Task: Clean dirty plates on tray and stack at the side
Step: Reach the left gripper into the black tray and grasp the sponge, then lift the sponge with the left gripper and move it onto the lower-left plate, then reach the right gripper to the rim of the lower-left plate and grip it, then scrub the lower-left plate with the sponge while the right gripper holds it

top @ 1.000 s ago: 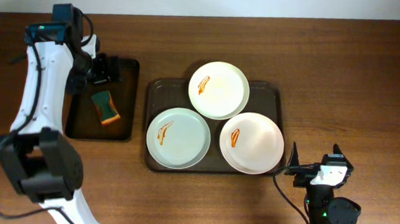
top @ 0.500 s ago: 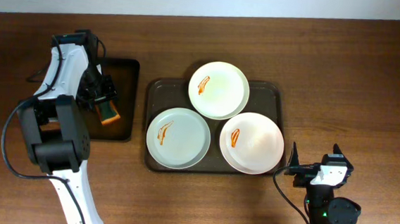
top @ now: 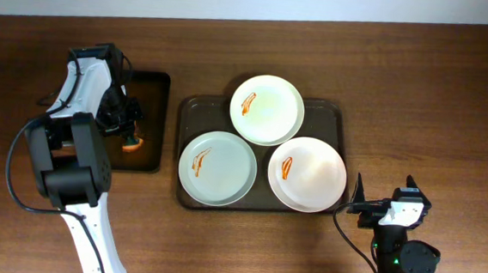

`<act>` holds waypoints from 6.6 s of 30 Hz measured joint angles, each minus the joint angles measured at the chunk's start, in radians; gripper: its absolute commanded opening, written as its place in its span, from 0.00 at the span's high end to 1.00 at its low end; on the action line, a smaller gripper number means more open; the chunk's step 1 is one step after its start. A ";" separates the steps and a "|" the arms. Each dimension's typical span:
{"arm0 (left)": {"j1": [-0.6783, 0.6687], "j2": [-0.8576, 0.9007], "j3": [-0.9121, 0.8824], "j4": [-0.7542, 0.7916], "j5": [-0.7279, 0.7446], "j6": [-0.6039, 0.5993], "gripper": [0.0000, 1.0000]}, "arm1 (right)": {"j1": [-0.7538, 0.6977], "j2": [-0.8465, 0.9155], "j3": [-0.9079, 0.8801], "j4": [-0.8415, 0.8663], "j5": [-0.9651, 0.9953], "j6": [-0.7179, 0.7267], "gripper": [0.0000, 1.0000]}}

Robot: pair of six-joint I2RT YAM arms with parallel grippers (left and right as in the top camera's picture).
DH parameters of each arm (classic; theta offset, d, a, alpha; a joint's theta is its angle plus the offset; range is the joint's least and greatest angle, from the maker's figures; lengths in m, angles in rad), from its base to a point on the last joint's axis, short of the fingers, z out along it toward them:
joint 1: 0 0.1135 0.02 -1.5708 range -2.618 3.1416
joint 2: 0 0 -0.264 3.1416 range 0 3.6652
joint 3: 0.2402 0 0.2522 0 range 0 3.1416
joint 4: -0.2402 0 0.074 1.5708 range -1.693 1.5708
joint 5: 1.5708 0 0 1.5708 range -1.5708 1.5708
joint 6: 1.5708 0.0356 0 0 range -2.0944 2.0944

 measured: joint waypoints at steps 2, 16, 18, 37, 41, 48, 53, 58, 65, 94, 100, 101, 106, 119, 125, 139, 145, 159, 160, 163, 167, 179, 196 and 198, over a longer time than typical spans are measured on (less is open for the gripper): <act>0.000 0.000 0.000 -0.006 0.000 0.000 0.48 | 0.000 0.000 0.000 0.000 0.000 0.000 0.02; 0.000 0.002 0.002 0.002 -0.011 -0.003 1.00 | 0.000 0.000 0.000 0.000 0.000 -0.001 0.02; 0.000 0.002 0.001 0.004 -0.011 0.000 1.00 | 0.000 0.000 0.000 0.000 0.000 0.000 0.02; 0.000 0.023 0.719 -0.349 -0.011 0.005 1.00 | 0.000 0.000 0.000 0.000 0.000 0.000 0.02; 0.000 0.034 0.510 -0.300 -0.011 0.018 1.00 | 0.000 0.000 0.000 0.000 0.000 0.000 0.02; 0.025 0.025 0.547 -0.384 0.050 0.140 1.00 | 0.000 0.000 0.000 0.000 0.000 -0.001 0.02; 0.038 -0.232 0.616 -0.346 0.114 0.167 1.00 | 0.000 0.000 0.000 0.000 0.000 -0.001 0.02; 0.035 -0.291 0.406 -0.196 0.106 0.174 1.00 | 0.000 0.000 0.000 0.000 0.000 -0.001 0.02; 0.049 -0.205 0.040 -0.135 0.108 0.186 1.00 | 0.000 0.000 0.000 0.001 0.000 -0.001 0.02; 0.190 -0.251 0.536 -0.401 0.909 0.343 1.00 | 0.000 0.000 0.000 0.000 0.000 0.000 0.02; -0.224 -0.296 0.396 -0.399 0.543 0.293 1.00 | 0.000 0.000 0.000 0.000 0.000 -0.001 0.02; -0.274 -0.301 0.353 -0.385 0.497 0.279 1.00 | 0.000 0.000 0.000 0.000 0.000 -0.001 0.02; -0.488 -0.314 -0.016 -0.146 0.275 0.136 1.00 | 0.000 0.001 0.000 0.000 0.000 0.000 0.02; -0.535 -0.315 -0.487 0.321 0.193 -0.044 0.57 | 0.000 0.001 0.000 0.000 0.000 0.000 0.02; -0.507 -0.379 -0.206 0.036 0.220 0.027 0.00 | 0.000 0.001 0.000 0.000 0.000 -0.001 0.02; -0.327 -0.513 -0.199 -0.103 0.082 0.028 0.00 | 0.002 0.001 -0.003 0.183 -0.494 0.445 0.01; -0.327 -0.513 -0.201 -0.085 0.061 0.028 0.00 | 0.003 0.150 0.265 -0.100 -0.724 0.543 0.02; -0.327 -0.513 -0.205 -0.086 0.041 0.028 0.00 | 0.382 1.316 1.189 -0.829 -0.383 0.168 0.35; -0.327 -0.513 -0.205 -0.083 0.040 0.029 0.00 | 0.461 1.385 1.191 -0.803 -0.275 0.219 0.35; -0.327 -0.513 -0.205 -0.084 0.041 0.028 0.00 | 0.599 1.563 1.191 -0.756 -0.073 0.344 0.36; -0.327 -0.513 -0.205 -0.093 0.041 0.029 0.00 | 0.620 1.756 1.191 -0.626 -0.027 0.419 0.41; -0.327 -0.513 -0.205 -0.090 0.041 0.029 0.00 | 0.620 1.853 1.179 -0.425 -0.118 0.366 0.57; -0.327 -0.513 -0.284 -0.037 0.164 0.080 0.00 | 0.618 1.921 1.176 -0.456 -0.153 0.366 0.96; -0.327 -0.511 -0.358 0.010 0.210 0.096 0.00 | 0.615 1.921 1.178 -0.455 -0.175 0.369 0.96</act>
